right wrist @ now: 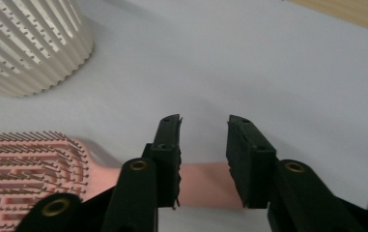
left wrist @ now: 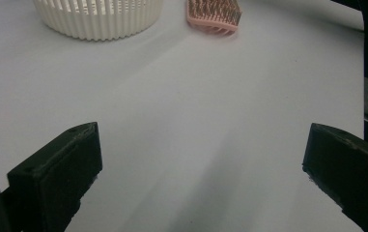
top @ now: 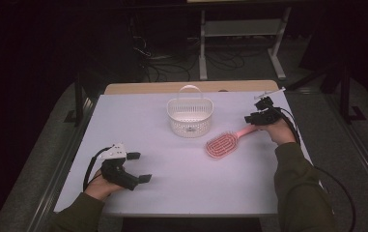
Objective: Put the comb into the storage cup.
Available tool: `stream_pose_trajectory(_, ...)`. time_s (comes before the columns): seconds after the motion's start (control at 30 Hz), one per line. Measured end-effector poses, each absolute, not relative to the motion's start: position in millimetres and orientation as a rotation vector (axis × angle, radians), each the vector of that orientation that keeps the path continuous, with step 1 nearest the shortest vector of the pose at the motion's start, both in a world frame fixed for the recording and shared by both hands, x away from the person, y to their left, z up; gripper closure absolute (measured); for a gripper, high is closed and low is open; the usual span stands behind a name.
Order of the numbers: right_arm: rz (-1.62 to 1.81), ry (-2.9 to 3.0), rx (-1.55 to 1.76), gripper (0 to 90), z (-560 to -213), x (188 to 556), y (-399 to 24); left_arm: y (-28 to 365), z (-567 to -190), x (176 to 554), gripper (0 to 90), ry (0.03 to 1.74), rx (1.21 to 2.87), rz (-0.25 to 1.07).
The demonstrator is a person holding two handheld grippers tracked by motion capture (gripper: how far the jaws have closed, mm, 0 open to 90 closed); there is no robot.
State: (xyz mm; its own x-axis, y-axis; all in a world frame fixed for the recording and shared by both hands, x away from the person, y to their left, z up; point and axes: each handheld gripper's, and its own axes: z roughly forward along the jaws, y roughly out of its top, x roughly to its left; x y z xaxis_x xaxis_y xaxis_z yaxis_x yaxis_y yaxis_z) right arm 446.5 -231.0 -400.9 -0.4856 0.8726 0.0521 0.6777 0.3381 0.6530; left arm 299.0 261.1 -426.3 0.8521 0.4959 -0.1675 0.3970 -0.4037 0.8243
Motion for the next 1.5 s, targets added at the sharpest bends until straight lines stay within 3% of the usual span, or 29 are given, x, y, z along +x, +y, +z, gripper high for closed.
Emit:
stream_pose_trajectory(0.53,0.845,2.313,1.371,89.0,-410.0,461.0,-231.6,260.9,-426.5,299.0,0.3,0.651,2.043,0.124)
stream_pose_trajectory(1.5,0.727,2.341,1.415,89.4,-425.4,472.0,-237.6,260.4,-427.3,299.1,0.3,0.648,2.047,0.119)
